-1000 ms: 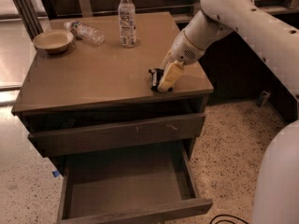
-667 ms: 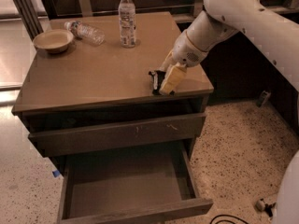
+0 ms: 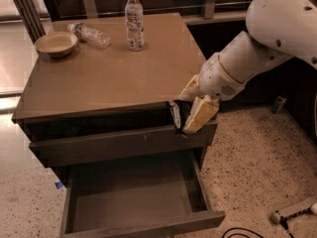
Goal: Place rxbar chocolate into middle drawer
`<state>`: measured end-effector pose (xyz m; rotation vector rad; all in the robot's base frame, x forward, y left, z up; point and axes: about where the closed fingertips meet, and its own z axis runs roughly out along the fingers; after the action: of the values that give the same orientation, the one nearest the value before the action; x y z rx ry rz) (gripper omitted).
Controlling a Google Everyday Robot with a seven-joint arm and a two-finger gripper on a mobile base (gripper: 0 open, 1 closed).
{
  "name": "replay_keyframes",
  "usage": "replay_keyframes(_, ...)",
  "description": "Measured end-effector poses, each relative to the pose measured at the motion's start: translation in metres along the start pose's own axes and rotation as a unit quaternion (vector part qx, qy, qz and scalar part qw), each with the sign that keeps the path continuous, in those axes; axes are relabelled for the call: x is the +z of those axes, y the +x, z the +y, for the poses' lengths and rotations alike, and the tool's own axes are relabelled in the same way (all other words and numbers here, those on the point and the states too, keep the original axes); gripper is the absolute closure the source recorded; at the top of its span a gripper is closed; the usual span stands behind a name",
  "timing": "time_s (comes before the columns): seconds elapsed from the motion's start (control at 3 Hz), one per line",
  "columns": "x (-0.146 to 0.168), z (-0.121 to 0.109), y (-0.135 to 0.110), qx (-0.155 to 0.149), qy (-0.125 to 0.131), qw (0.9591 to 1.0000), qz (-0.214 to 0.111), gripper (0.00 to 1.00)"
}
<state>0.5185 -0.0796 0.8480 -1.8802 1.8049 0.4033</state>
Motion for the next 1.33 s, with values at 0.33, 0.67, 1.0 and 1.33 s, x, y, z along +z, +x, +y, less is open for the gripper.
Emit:
replay_keyframes(0.33,0.04,0.042,0.029,0.005,-0.033,0.9994,-0.005,1.0)
replay_keyframes(0.67,0.041,0.042,0.03,0.003,-0.032,0.9995,-0.004,1.0)
replay_keyframes(1.0,0.067,0.04,0.045,-0.011,-0.016,0.9997,0.012,1.0)
replay_keyframes(1.33,0.126,0.041,0.069,-0.031,-0.005,0.9995,0.009,1.0)
